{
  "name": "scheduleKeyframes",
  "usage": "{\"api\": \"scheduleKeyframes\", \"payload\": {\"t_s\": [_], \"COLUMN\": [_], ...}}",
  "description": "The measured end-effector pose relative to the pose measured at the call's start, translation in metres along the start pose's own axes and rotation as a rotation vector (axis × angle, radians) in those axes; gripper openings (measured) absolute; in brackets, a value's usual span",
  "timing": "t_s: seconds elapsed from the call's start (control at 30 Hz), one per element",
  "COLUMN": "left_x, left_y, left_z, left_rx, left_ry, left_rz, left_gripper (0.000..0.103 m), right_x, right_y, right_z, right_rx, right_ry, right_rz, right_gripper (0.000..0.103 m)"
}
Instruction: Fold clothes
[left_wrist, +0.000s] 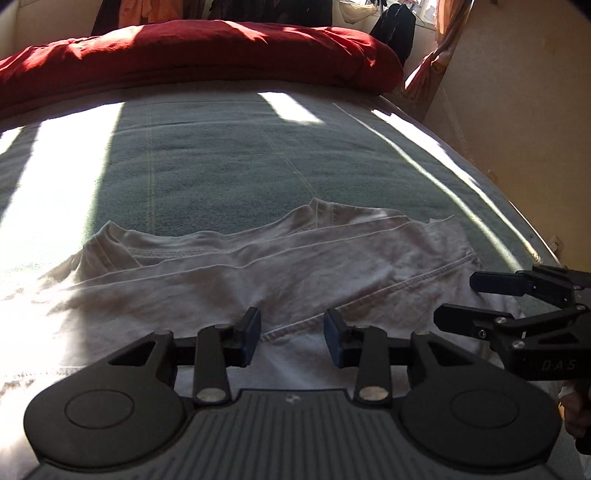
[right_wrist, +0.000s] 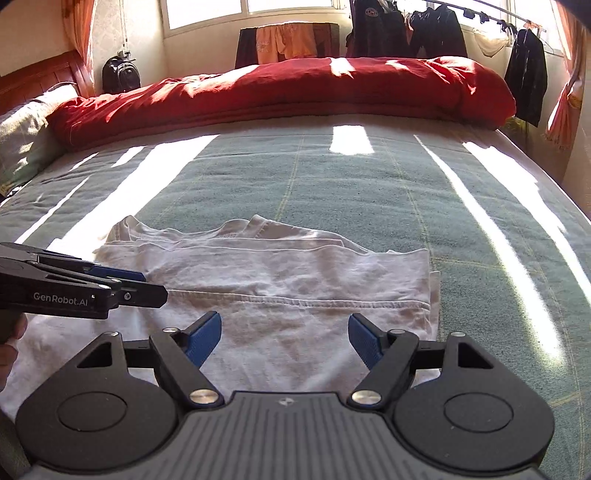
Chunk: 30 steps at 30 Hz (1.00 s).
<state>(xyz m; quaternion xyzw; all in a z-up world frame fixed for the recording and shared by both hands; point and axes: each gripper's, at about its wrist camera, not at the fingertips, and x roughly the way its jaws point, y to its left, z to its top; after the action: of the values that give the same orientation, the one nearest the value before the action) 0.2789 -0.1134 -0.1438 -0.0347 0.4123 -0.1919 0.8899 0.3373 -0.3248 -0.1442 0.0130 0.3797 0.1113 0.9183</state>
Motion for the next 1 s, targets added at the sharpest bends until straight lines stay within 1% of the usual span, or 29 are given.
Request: {"api": "scheduleKeyframes", "payload": {"t_s": [0.07,0.13,0.2,0.3,0.37,0.4,0.43,0.5,0.6,0.67,0.77,0.83,0.93,1.0], "left_x": [0.003,0.005,0.001,-0.013,-0.025,-0.031,-0.037,-0.045,-0.054,-0.058,-0.067,-0.077,-0.1,-0.113], "left_y": [0.006,0.015,0.02,0.014,0.009,0.008,0.006,0.002,-0.001,0.001,0.011,0.016,0.018,0.018], "left_z": [0.006,0.013,0.016,0.017,0.015,0.014,0.012,0.004,-0.012,-0.025,-0.043,-0.049,-0.048,-0.046], "left_rx": [-0.015,-0.03,-0.045,-0.009,-0.004,-0.004,0.0,0.015,0.035,0.016,-0.043,-0.07,-0.082,-0.088], "left_ry": [-0.02,-0.023,-0.02,-0.034,-0.029,-0.023,-0.01,0.025,0.078,0.117,0.152,0.156,0.137,0.118], "left_rz": [0.03,0.061,0.059,0.092,0.075,0.055,0.048,0.059,0.093,0.119,0.146,0.157,0.192,0.209], "left_gripper": [0.038,0.038,0.037,0.038,0.038,0.041,0.042,0.047,0.048,0.048,0.048,0.048,0.049,0.05], "right_x": [0.006,0.003,-0.003,-0.017,-0.024,-0.027,-0.03,-0.038,-0.044,-0.045,-0.062,-0.075,-0.095,-0.1], "right_y": [-0.012,-0.025,-0.035,-0.039,-0.037,-0.036,-0.034,-0.031,-0.028,-0.032,-0.041,-0.043,-0.045,-0.041], "right_z": [-0.007,-0.018,-0.023,-0.019,-0.014,-0.013,-0.012,-0.015,-0.032,-0.047,-0.059,-0.063,-0.063,-0.065], "right_rx": [0.03,0.059,0.093,0.133,0.148,0.156,0.163,0.177,0.202,0.23,0.267,0.277,0.303,0.313], "right_ry": [0.019,0.013,0.009,-0.03,-0.052,-0.051,-0.049,-0.041,0.016,0.065,0.058,0.052,0.015,0.016], "right_rz": [-0.037,-0.051,-0.032,-0.015,0.011,0.033,0.056,0.111,0.13,0.066,0.043,0.024,0.073,0.102], "right_gripper": [0.079,0.08,0.079,0.079,0.079,0.079,0.079,0.079,0.079,0.079,0.079,0.079,0.079,0.079]}}
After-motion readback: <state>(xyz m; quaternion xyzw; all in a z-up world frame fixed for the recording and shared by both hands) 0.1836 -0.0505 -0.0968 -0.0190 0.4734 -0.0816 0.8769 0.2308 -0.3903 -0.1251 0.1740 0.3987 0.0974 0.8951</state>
